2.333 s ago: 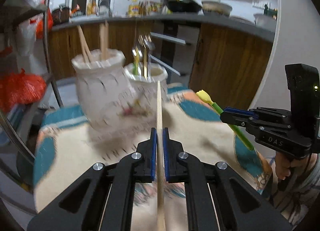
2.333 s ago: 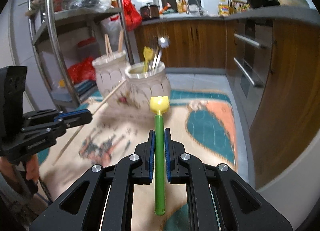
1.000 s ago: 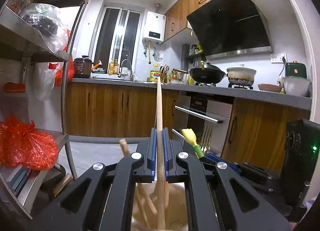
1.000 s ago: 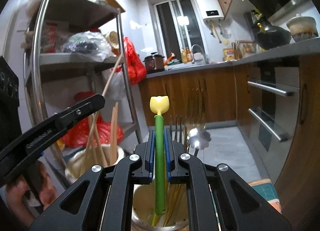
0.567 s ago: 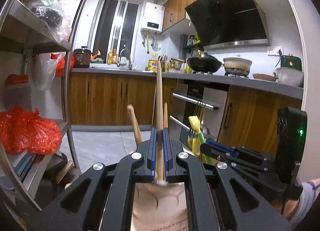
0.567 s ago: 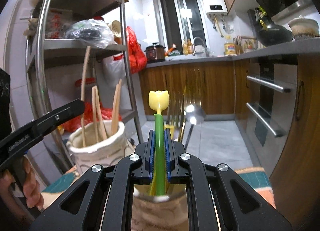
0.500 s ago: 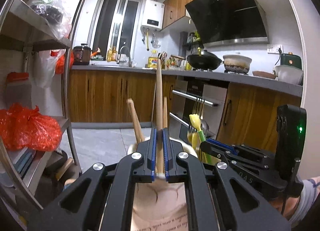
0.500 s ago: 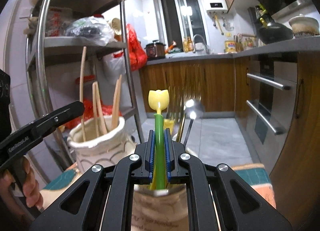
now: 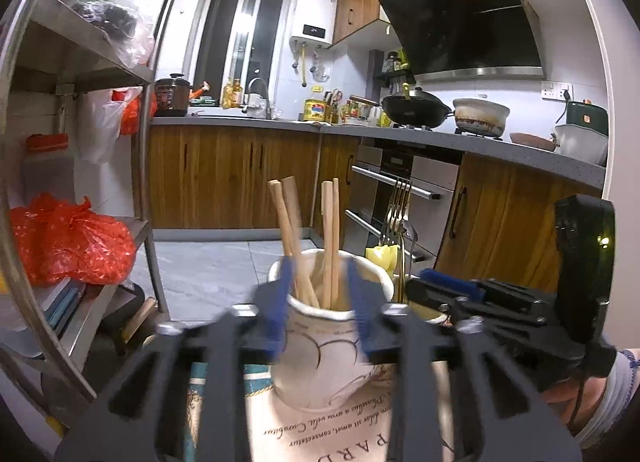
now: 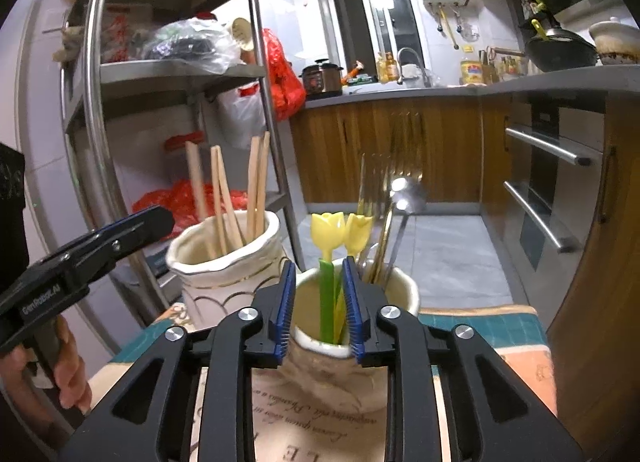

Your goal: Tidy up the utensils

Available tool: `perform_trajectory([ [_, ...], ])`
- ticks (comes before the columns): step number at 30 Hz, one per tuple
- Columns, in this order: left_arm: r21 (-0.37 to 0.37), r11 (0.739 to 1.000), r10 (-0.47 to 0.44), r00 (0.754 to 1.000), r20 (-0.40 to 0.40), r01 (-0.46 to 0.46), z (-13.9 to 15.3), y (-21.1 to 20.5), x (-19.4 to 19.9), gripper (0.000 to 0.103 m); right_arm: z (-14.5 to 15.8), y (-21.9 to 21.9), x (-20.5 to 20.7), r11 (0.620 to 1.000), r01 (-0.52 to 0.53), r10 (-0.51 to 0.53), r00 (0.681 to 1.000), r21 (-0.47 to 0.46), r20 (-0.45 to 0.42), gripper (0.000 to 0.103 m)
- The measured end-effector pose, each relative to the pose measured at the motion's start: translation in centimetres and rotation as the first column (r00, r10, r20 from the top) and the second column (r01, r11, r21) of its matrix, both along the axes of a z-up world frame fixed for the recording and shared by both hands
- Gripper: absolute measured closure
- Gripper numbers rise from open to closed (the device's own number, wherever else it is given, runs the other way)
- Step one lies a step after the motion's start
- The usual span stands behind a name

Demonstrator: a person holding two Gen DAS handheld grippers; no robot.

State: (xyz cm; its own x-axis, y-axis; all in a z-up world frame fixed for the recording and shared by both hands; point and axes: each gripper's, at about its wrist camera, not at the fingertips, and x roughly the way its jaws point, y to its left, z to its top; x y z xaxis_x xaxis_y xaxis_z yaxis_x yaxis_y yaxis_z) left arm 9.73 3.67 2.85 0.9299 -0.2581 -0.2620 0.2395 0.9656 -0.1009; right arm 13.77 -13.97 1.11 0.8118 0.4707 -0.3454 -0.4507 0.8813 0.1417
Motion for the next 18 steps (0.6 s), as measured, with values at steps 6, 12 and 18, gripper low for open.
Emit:
perform_trajectory([
  [6,0.019,1.0,0.022,1.0,-0.001,-0.022,0.0,0.3,-3.2,0.04,0.5,-2.1,-3.9,1.0,0.01,-0.01,1.0,-0.025,0.007,0.052],
  [12,0.043,0.998,0.041,0.999,0.001,-0.041,-0.7,0.1,-6.5,0.019,0.0,-4.0,-7.7,0.997,0.026,-0.025,1.0,-0.073,0.018,0.022],
  [18,0.088,0.994,0.068,0.998,0.016,-0.069,-2.1,-0.6,-8.5,0.006,-0.7,-5.6,-9.0,0.995,0.068,-0.068,0.998,-0.075,0.004,0.011],
])
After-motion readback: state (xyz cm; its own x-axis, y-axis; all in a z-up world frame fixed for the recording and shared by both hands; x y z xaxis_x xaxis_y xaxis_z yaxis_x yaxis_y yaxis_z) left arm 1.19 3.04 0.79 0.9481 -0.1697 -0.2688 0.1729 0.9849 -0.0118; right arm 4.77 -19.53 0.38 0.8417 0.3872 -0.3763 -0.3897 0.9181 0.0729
